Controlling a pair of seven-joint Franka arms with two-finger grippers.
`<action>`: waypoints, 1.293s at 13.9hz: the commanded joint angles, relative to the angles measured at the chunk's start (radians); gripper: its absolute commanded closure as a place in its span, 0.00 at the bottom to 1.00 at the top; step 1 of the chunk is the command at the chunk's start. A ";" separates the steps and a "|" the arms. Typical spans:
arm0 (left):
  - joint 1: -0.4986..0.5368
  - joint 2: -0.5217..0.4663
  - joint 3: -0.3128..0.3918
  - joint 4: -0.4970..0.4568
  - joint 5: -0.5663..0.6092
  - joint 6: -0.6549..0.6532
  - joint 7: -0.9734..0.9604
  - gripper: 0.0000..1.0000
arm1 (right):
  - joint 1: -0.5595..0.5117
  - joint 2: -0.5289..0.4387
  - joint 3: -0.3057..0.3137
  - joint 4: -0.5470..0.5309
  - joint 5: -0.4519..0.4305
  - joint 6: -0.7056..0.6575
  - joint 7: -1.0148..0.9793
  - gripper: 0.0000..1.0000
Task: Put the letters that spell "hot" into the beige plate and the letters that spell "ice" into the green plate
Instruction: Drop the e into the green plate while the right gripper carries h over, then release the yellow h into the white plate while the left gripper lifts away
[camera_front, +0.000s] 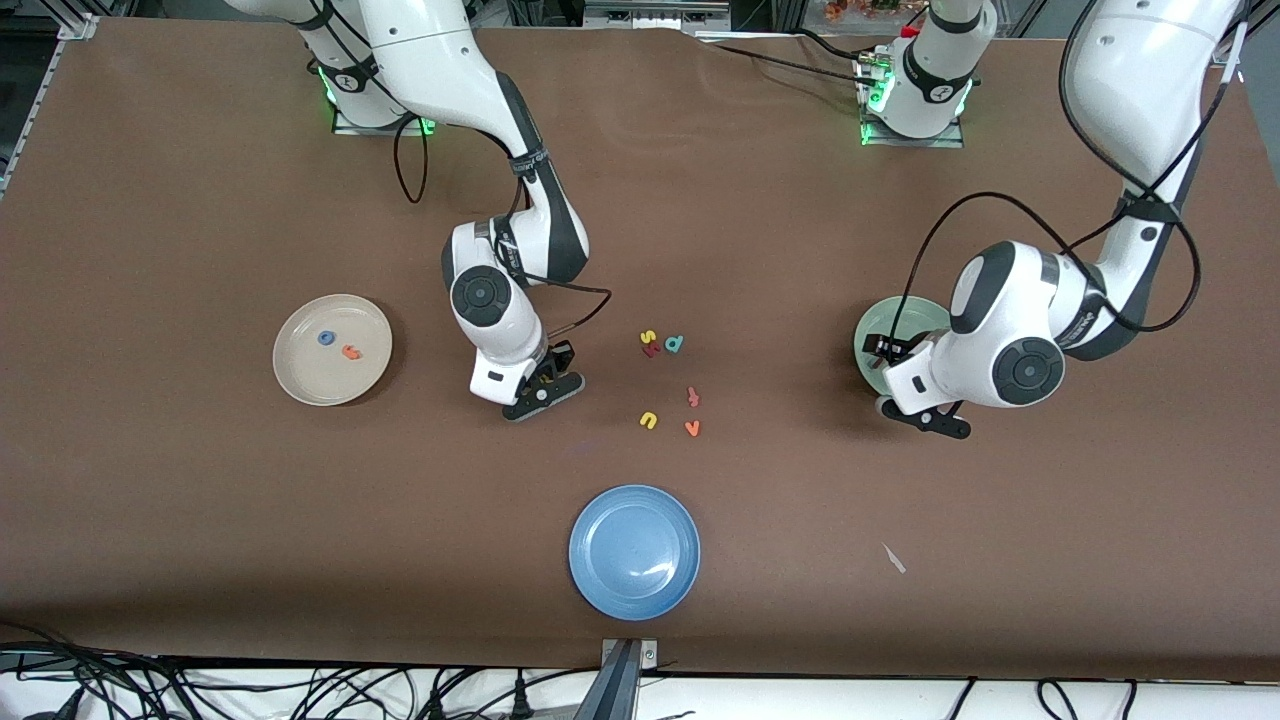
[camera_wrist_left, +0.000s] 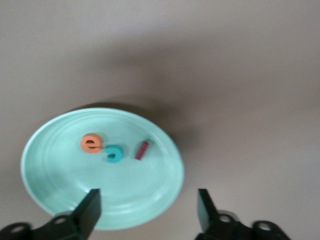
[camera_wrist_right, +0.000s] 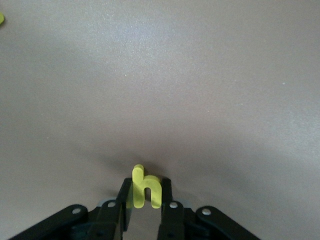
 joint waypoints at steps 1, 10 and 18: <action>-0.003 -0.031 -0.040 0.158 0.022 -0.182 0.004 0.00 | -0.028 -0.005 -0.033 0.048 0.024 -0.124 -0.019 0.91; -0.146 -0.108 -0.047 0.409 0.022 -0.454 0.003 0.00 | -0.002 -0.276 -0.243 -0.359 0.018 -0.134 -0.020 0.98; -0.161 -0.166 0.010 0.443 0.011 -0.365 0.015 0.00 | -0.001 -0.339 -0.399 -0.526 0.011 -0.049 -0.212 0.96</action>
